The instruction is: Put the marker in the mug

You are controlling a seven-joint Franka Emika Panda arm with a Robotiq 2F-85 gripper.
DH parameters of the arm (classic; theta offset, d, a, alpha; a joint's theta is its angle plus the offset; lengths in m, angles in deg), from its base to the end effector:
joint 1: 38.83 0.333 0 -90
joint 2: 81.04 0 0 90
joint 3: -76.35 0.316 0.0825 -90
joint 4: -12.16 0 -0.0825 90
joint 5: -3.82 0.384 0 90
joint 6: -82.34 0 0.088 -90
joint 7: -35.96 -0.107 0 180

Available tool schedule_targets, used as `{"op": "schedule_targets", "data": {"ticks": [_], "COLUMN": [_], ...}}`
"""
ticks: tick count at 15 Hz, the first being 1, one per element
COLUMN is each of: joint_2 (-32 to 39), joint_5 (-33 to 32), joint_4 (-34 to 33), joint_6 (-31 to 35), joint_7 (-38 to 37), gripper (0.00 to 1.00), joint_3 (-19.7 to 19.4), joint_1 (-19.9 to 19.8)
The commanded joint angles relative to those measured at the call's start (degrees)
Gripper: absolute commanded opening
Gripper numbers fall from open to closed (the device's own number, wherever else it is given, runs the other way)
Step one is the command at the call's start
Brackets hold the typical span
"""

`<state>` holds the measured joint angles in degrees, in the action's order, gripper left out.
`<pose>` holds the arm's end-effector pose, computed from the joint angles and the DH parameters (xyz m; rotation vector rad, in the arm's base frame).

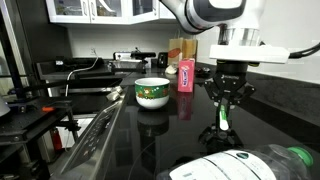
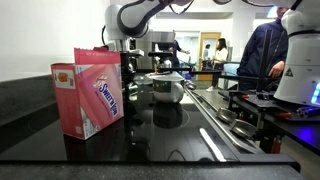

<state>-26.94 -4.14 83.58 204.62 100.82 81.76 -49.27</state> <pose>0.7419 -0.0892 0.1856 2.6883 1.6200 -0.1012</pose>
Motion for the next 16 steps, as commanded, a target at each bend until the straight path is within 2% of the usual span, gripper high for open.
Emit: {"op": "schedule_targets", "data": {"ticks": [1, 5, 8, 10, 13, 16], "joint_2": [-5.33, -12.78, -18.56, -21.86, -26.44, -30.11], "joint_5": [0.86, 3.96, 11.35, 19.14, 34.65, 51.08], "joint_4": [6.38, 16.41, 25.44, 30.91, 36.95, 40.49], "joint_6": [4.28, 13.21, 19.59, 21.04, 17.42, 10.82], "joint_7": [2.4, 8.12, 18.57, 27.55, 43.7, 59.98], "gripper": [0.05, 0.05, 0.05, 0.05, 0.05, 0.05], "joint_3": [1.54, 5.35, 10.7, 14.78, 19.21, 18.94], "joint_1": [-0.88, -3.71, -8.63, -12.99, -19.64, -23.14]}}
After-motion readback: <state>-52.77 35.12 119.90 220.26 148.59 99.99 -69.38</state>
